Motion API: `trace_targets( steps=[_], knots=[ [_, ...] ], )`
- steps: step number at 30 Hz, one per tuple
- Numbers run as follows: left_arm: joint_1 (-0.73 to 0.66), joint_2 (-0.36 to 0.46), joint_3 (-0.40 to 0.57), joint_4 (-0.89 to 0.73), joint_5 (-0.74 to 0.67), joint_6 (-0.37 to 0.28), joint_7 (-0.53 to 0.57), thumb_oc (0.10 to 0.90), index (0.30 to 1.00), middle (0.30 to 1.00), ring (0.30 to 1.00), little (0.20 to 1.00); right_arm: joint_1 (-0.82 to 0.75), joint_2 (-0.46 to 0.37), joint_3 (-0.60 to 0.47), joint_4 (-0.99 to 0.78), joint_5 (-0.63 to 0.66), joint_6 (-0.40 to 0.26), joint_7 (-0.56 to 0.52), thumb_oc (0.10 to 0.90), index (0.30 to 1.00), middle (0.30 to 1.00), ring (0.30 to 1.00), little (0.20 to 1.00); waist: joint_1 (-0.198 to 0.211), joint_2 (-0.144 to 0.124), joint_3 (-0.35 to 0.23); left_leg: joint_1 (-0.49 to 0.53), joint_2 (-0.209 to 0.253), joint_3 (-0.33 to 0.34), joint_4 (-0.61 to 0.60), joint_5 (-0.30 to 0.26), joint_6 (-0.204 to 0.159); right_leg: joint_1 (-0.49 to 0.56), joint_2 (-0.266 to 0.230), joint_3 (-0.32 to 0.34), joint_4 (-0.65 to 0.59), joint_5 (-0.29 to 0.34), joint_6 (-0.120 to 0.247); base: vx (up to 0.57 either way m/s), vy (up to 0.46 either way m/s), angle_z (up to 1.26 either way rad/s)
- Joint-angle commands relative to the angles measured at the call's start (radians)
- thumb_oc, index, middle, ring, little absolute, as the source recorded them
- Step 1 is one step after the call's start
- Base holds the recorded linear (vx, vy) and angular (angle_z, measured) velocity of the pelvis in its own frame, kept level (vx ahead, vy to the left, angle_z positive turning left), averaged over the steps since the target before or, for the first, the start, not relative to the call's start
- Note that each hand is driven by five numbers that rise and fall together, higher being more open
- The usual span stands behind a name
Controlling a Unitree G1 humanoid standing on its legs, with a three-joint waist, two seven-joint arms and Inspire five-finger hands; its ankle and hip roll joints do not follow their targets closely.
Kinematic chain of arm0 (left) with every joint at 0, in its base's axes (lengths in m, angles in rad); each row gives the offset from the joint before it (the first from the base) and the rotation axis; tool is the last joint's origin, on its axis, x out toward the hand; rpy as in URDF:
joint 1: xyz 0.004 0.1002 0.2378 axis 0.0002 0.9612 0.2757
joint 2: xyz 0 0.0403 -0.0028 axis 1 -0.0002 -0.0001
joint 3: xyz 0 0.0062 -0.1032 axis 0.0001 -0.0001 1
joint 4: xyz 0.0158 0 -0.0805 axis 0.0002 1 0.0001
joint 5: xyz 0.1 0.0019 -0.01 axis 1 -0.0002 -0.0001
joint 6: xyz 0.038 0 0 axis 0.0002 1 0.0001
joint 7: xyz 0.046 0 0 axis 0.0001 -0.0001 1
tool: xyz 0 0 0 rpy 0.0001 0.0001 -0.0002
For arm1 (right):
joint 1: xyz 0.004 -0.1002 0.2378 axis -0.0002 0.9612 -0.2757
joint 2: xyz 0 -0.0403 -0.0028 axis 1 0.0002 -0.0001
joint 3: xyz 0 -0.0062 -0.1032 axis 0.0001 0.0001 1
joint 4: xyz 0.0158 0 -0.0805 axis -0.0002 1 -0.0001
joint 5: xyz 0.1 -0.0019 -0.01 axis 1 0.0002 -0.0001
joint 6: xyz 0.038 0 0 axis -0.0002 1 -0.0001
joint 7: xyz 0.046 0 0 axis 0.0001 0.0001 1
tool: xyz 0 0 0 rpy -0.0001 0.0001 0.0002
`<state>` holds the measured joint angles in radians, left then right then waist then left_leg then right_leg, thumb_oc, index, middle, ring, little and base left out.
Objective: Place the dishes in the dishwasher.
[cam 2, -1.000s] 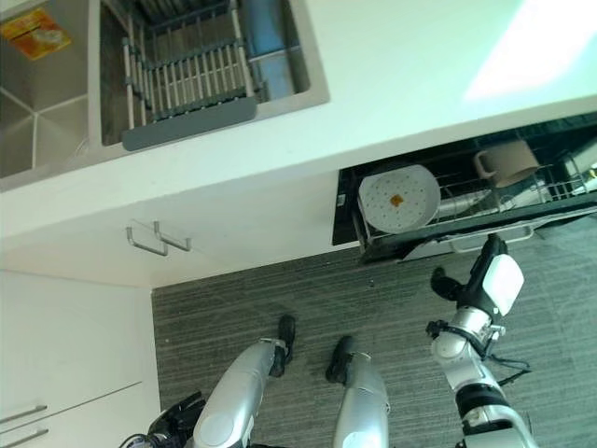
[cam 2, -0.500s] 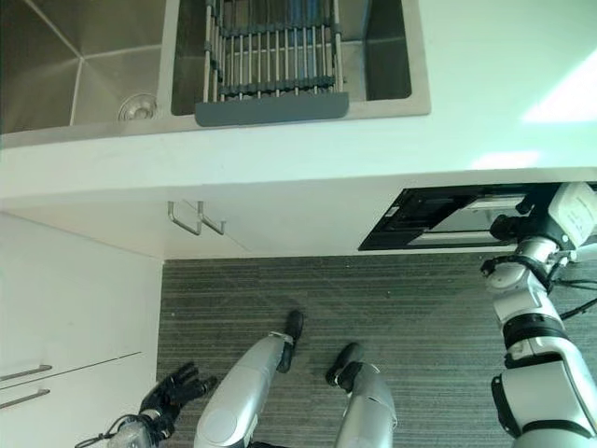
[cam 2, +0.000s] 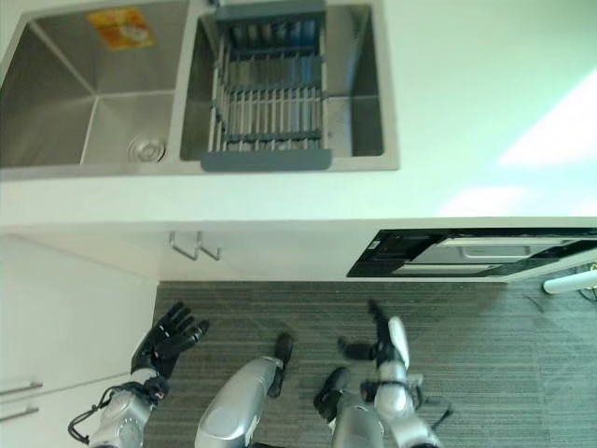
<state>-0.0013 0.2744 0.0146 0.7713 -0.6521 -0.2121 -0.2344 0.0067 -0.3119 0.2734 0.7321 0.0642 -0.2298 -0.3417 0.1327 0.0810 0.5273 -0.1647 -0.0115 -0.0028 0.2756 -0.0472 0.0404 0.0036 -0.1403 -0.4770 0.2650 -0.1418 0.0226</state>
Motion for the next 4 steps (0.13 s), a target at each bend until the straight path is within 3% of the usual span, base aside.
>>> trace_targets(
  steps=[1,4],
  knots=[
    [0.054,0.016,0.0,0.007,0.049,0.048,-0.079,0.8,0.9,0.9,0.9,0.9,-0.085,-0.087,-0.073,0.012,0.084,-0.03,0.019,0.8,0.9,0.9,0.9,0.9,-0.001,-0.008,-0.148,-0.056,0.08,0.072,0.024,-0.143,-0.047,0.052,0.03,0.056,0.036,-0.16,0.009,-0.02,-0.023,-0.33],
    [0.051,-0.017,-0.016,0.085,0.046,0.112,-0.096,0.8,0.9,0.9,0.9,0.9,-0.031,-0.051,-0.096,0.085,0.111,-0.021,0.048,0.8,0.9,0.9,0.9,0.9,-0.043,-0.015,-0.175,-0.025,0.085,0.095,0.024,-0.156,-0.047,0.054,0.031,0.087,0.035,-0.158,0.01,0.0,-0.01,-0.32]
  ],
)
